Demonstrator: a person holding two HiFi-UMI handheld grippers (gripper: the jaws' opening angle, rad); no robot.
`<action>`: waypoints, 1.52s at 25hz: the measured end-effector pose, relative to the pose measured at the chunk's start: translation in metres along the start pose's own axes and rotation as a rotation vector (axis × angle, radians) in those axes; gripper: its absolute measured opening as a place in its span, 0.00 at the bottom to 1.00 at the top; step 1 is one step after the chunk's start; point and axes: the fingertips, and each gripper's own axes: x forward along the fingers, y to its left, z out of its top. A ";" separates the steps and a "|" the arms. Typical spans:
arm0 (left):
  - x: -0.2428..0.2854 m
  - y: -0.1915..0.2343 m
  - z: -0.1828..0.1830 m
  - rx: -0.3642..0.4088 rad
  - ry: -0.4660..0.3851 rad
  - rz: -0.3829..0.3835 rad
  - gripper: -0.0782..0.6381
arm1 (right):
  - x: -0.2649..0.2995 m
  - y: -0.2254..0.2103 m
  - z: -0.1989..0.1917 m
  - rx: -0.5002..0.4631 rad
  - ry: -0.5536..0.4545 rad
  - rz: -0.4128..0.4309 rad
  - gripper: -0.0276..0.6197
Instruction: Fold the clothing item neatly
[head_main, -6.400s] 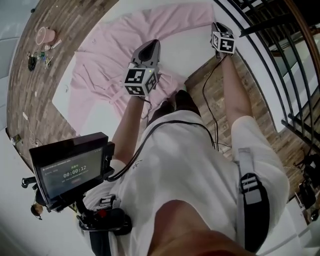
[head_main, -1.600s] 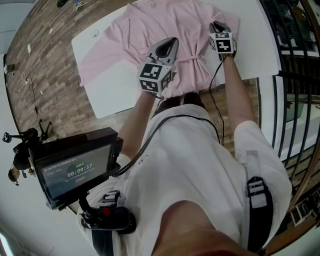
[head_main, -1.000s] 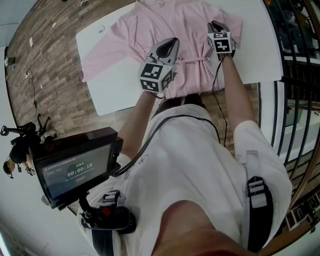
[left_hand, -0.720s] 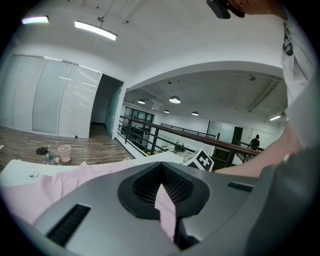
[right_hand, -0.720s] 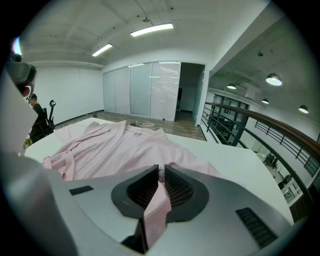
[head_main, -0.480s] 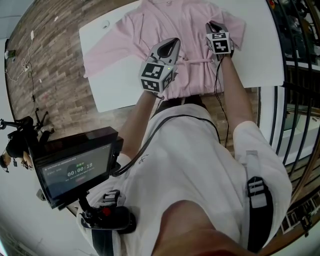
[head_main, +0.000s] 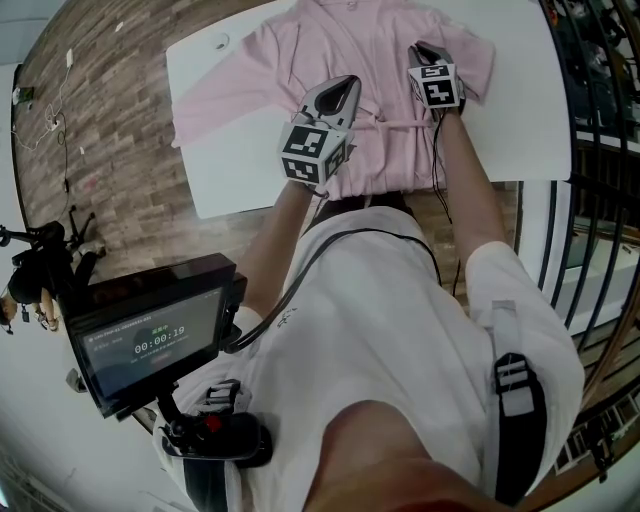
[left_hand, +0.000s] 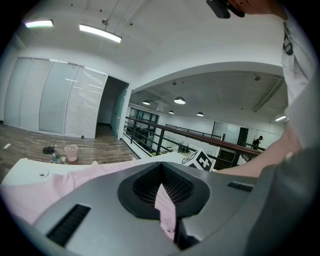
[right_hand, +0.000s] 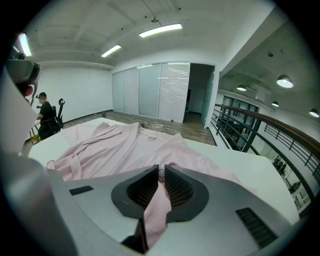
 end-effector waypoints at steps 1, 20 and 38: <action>-0.001 0.001 0.000 0.000 -0.001 0.001 0.11 | 0.001 0.002 0.001 -0.003 -0.001 0.004 0.11; -0.023 0.026 -0.006 -0.030 -0.004 0.069 0.11 | 0.025 0.060 0.025 -0.080 -0.020 0.110 0.11; -0.040 0.047 -0.012 -0.056 -0.010 0.143 0.11 | 0.040 0.135 0.048 -0.177 -0.050 0.258 0.11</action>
